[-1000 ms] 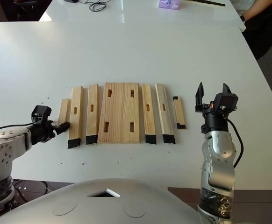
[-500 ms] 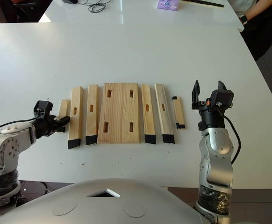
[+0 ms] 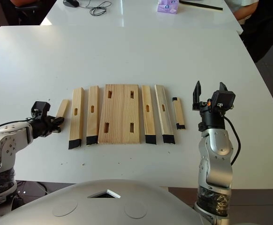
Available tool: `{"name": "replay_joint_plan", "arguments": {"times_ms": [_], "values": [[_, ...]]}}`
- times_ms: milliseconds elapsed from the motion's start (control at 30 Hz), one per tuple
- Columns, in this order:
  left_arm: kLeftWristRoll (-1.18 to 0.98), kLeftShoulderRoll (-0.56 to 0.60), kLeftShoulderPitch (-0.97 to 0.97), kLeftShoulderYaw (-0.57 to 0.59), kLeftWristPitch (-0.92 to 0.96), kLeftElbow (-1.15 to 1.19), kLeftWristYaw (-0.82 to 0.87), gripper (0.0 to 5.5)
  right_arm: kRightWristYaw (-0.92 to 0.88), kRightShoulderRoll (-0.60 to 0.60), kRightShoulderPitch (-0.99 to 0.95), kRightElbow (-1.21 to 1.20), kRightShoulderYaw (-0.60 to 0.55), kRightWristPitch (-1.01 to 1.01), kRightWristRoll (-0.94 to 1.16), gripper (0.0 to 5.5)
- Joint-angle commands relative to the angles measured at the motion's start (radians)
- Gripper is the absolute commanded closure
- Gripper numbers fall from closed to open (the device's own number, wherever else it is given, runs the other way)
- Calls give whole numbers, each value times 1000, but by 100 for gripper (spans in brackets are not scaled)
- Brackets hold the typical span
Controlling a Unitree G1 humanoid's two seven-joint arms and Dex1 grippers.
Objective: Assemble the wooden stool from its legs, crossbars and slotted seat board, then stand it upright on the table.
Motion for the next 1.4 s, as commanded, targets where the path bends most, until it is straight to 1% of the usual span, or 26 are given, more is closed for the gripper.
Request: {"name": "replay_joint_plan", "arguments": {"times_ms": [33,100,167,267,300,433,567,667,767,900,1067,1400], "values": [[65,-16,-112,53,-56,120,71,419,8,-15,-18,-13,-11,15,12,190],[75,-24,-248,96,-144,171,101,419,29,-41,-39,-22,-23,31,25,190],[28,-47,-391,139,-211,182,83,419,63,-72,-86,-21,-57,87,91,190],[-79,-81,-561,151,-275,169,3,419,112,-124,-184,-17,-111,219,245,190],[-113,-94,-591,135,-322,154,-39,419,141,-153,-220,-13,-117,285,307,190],[-297,-147,-600,75,-376,87,-215,419,274,-251,-347,24,-139,465,540,190],[-443,-165,-578,-14,-406,56,-386,419,491,-381,-476,54,-146,649,837,190],[-520,-145,-562,-77,-413,36,-496,419,677,-478,-541,108,-142,740,993,190],[-563,-105,-532,-137,-430,-2,-593,419,766,-533,-634,190,-128,816,1099,190],[-588,-73,-509,-178,-454,-10,-652,419,850,-577,-717,253,-89,878,1152,190],[-590,-75,-511,-195,-480,20,-634,419,920,-583,-755,239,-31,906,1170,190],[-625,-65,-504,-222,-471,0,-601,419,845,-514,-823,215,43,873,1150,190]]}}
